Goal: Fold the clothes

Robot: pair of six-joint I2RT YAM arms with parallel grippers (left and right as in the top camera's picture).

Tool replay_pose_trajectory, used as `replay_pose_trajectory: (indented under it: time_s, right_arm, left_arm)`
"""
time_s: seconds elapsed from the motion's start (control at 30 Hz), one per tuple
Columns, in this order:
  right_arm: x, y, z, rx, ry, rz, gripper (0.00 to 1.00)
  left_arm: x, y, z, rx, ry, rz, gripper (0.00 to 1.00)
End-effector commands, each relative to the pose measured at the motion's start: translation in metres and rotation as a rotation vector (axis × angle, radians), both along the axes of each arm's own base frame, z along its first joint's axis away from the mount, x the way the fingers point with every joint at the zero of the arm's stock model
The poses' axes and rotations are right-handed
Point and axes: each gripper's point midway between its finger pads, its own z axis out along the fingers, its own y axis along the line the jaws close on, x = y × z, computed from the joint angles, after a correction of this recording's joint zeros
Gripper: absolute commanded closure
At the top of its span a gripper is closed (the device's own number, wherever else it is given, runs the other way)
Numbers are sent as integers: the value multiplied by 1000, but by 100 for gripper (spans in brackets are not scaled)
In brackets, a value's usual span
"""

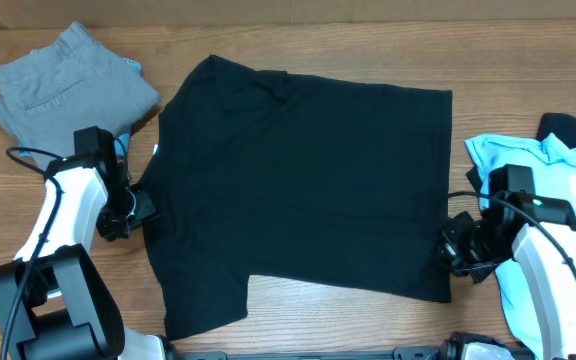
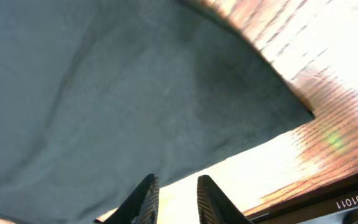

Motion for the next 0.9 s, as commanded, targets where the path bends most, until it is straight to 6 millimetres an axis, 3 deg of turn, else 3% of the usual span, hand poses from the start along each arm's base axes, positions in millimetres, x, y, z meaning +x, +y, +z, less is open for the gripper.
replay_pose_trajectory:
  time_s: [0.0,0.2,0.87]
  right_arm:
    - [3,-6,5,-1,-21,-34,74]
    - [-7,-6,-4,3,16,-46,72]
    - [-18,-6,-16,-2,49,-46,67]
  left_arm:
    - [-2,1,-7,-5,1,19,46]
    - [-4,0,-14,-8,-6,22,48]
    - [-48,-27,-10,-137,169,25,47]
